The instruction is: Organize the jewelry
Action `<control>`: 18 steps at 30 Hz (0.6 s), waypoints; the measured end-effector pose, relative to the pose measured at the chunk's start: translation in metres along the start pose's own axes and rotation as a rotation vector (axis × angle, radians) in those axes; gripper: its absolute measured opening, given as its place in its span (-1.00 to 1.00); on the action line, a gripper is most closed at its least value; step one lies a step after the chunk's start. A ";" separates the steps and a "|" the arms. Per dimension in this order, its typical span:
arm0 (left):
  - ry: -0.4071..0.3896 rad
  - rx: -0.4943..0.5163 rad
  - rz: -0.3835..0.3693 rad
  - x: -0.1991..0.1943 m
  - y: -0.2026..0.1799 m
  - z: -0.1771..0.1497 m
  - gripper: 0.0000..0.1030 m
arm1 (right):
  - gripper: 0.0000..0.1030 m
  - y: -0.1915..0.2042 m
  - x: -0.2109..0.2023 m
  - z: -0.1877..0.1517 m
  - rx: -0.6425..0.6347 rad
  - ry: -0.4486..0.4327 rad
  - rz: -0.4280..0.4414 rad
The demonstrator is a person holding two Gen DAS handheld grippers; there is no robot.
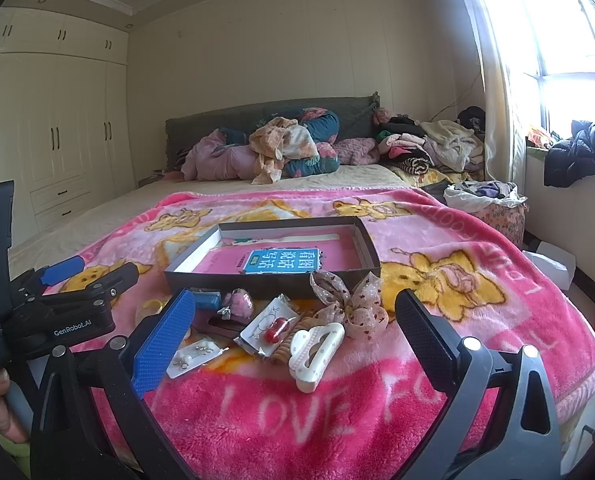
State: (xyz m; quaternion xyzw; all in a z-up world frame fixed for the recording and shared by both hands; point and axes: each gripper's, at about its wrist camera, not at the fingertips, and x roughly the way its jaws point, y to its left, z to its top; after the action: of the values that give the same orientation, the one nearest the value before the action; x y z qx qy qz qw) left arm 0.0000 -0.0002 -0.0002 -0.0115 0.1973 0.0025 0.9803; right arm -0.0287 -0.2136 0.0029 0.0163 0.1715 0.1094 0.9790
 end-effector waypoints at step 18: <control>0.000 -0.001 0.000 0.000 0.000 0.000 0.80 | 0.88 0.002 0.000 0.000 -0.002 -0.002 0.003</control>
State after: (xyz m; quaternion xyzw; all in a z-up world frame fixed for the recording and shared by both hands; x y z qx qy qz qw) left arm -0.0001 -0.0003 -0.0001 -0.0119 0.1975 0.0027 0.9802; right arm -0.0296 -0.2117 0.0032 0.0156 0.1703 0.1109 0.9790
